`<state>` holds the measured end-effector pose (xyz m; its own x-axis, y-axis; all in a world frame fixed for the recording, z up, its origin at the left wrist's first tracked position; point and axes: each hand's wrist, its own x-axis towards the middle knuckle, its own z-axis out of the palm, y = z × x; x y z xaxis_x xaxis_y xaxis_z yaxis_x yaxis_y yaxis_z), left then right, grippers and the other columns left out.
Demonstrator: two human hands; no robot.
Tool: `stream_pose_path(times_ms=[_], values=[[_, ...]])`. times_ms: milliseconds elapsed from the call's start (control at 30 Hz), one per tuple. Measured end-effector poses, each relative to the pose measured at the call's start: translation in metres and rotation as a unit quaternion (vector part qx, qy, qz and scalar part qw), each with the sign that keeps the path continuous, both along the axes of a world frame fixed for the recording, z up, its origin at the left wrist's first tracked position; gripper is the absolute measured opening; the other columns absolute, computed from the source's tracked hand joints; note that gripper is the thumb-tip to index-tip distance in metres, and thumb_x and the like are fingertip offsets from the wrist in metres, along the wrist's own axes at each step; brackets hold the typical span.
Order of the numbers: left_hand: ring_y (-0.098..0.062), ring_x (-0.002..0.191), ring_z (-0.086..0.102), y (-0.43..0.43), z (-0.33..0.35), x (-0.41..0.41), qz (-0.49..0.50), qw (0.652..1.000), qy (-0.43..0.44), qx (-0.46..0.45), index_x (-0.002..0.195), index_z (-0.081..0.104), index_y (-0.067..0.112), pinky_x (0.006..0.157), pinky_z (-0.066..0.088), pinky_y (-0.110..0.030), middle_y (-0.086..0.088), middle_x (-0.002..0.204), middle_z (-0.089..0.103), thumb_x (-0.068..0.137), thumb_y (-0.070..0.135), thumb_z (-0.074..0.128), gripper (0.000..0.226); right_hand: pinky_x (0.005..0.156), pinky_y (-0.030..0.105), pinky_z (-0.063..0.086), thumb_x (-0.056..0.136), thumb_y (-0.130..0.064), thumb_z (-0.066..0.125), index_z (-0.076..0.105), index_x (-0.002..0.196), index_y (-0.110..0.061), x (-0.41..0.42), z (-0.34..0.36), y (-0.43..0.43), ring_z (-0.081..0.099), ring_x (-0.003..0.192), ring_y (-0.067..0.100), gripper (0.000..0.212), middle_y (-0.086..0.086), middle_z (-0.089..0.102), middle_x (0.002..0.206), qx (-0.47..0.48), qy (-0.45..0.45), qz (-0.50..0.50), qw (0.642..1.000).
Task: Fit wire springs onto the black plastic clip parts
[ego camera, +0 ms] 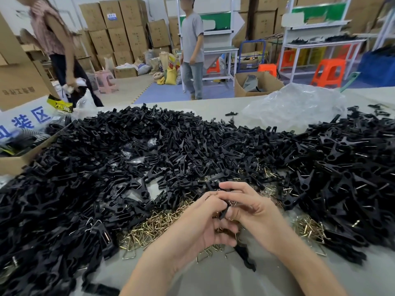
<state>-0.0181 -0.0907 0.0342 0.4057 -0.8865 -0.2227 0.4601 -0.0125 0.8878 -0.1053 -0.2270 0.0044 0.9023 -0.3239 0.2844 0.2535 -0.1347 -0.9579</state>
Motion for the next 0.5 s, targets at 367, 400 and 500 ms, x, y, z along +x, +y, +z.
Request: stream_pose_path(times_ms=[367,400,500], values=[[-0.031,0.084,0.071,-0.009,-0.01,-0.013,0.045,0.992,-0.116,-0.005,0.114,0.07,0.014,0.068,0.055,-0.038,-0.025,0.102,0.07,0.086,0.044,0.061,0.042,0.084,0.02,0.057,0.09,0.002,0.064,0.082,0.101,-0.023,-0.003,0.001,0.002,0.06,0.122,0.003,0.033,-0.007,0.063,0.127,0.034,0.006,0.031,0.999],[-0.032,0.084,0.072,-0.01,-0.011,-0.013,0.056,0.989,-0.138,-0.005,0.112,0.071,0.015,0.07,0.054,-0.039,-0.025,0.103,0.071,0.086,0.044,0.059,0.04,0.081,0.022,0.058,0.088,-0.003,0.065,0.082,0.102,-0.023,-0.003,0.001,0.002,0.06,0.122,0.005,0.03,-0.009,0.064,0.126,0.051,0.003,0.041,0.998],[-0.03,0.082,0.073,-0.012,-0.012,-0.013,0.072,0.983,-0.17,-0.003,0.107,0.072,0.016,0.068,0.057,-0.037,-0.022,0.098,0.073,0.086,0.045,0.057,0.039,0.081,0.024,0.058,0.085,-0.012,0.067,0.081,0.105,-0.031,-0.003,0.0,0.002,0.064,0.118,0.009,0.03,-0.015,0.062,0.127,0.048,0.011,0.036,0.998]])
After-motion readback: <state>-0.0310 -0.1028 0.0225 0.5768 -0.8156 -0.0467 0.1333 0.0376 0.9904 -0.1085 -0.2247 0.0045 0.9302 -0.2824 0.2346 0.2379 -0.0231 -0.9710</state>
